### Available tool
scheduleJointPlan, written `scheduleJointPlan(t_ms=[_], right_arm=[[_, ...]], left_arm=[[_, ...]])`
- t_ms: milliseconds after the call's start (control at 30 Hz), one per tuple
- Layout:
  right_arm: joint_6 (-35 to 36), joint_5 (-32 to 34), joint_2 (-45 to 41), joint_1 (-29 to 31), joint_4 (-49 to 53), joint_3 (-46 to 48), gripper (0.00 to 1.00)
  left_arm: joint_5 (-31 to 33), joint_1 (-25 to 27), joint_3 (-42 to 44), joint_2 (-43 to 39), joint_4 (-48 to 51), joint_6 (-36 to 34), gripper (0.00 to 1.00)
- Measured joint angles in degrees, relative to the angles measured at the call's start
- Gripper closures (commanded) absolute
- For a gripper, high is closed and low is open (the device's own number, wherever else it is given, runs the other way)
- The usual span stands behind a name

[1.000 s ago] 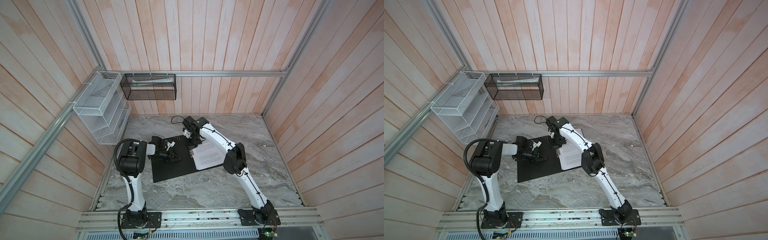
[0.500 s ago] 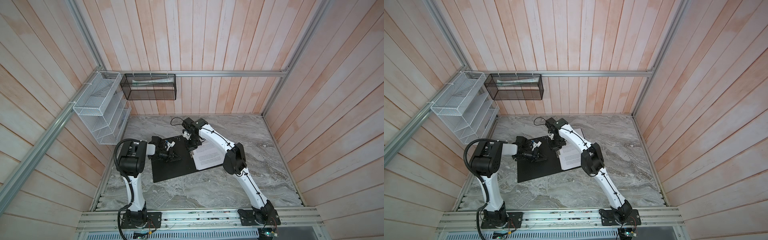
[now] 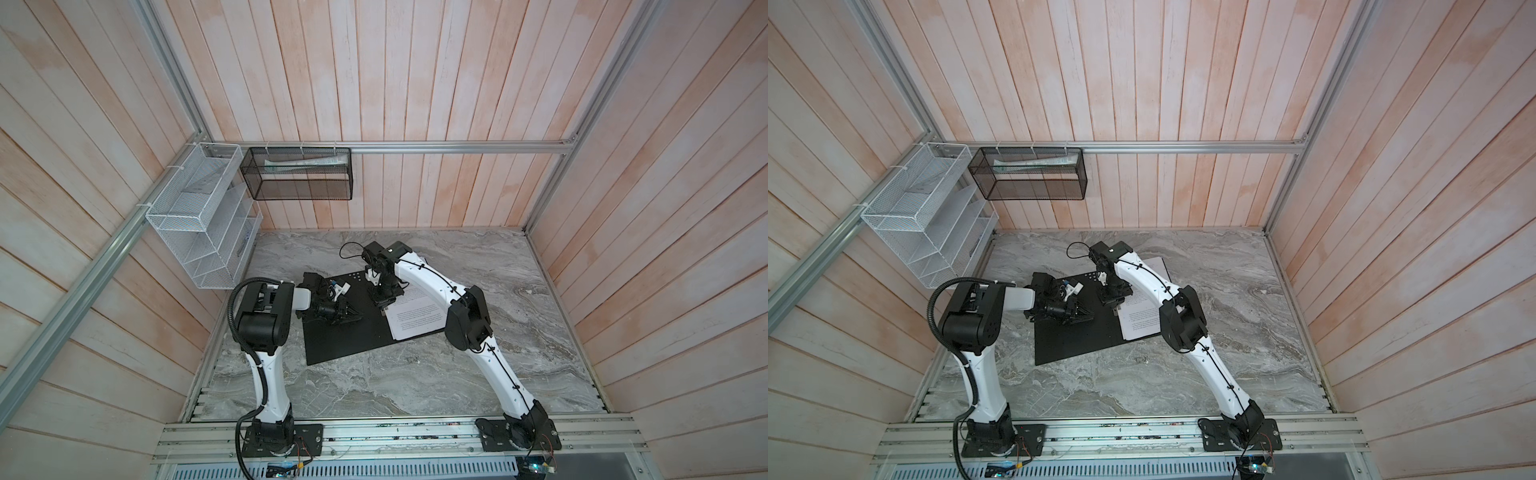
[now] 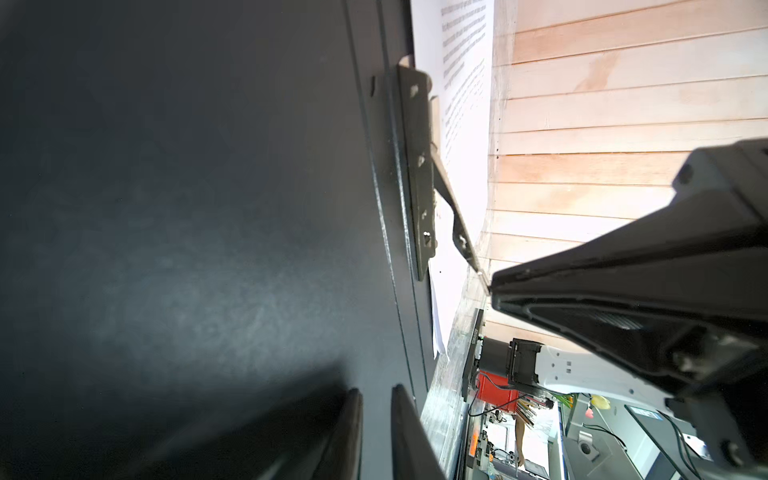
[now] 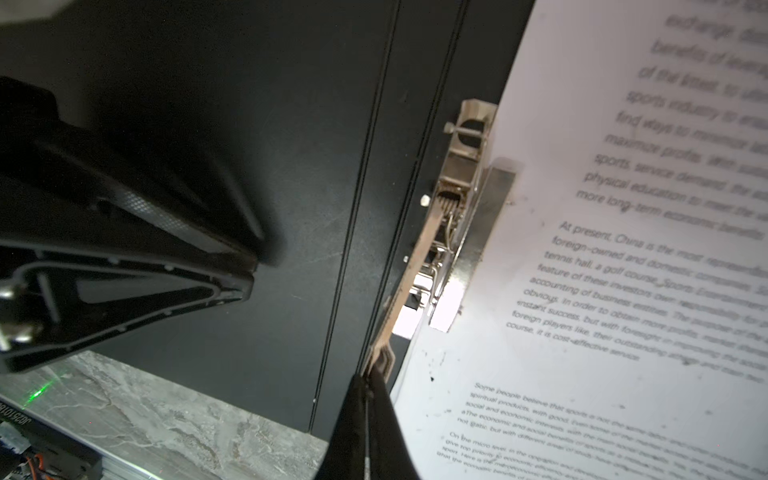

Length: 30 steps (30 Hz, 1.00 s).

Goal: Put the files into the folder

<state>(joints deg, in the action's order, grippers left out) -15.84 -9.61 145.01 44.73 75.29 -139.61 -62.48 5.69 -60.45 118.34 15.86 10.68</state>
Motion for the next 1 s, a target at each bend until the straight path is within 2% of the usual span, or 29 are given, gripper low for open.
scheduleJointPlan(t_ms=[1000], right_arm=[[-0.04,15.58,0.92,4.48,1.25,0.66,0.92]], left_arm=[[-0.04,0.0,-0.04,0.04,-0.02,0.0,0.83]])
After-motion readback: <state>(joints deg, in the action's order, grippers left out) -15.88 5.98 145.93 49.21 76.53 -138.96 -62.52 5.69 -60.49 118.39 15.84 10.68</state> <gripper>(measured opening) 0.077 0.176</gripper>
